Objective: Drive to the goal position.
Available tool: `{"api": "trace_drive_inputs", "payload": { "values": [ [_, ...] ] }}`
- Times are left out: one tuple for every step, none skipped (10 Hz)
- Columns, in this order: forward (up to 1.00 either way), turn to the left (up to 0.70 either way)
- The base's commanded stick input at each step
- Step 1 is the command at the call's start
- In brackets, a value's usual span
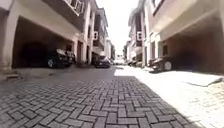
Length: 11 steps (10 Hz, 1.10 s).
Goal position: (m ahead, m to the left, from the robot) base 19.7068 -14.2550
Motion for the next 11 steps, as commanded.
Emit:
{"api": "trace_drive_inputs", "payload": {
  "values": [
    [0.5,0.0],
    [0.5,0.0],
    [0.5,0.0],
    [0.5,0.0],
    [0.5,-0.11],
    [0.5,-0.42],
    [0.5,-0.5],
    [0.5,-0.5],
    [0.5,0.0],
    [0.5,-0.39],
    [0.5,-0.1]
  ]
}}
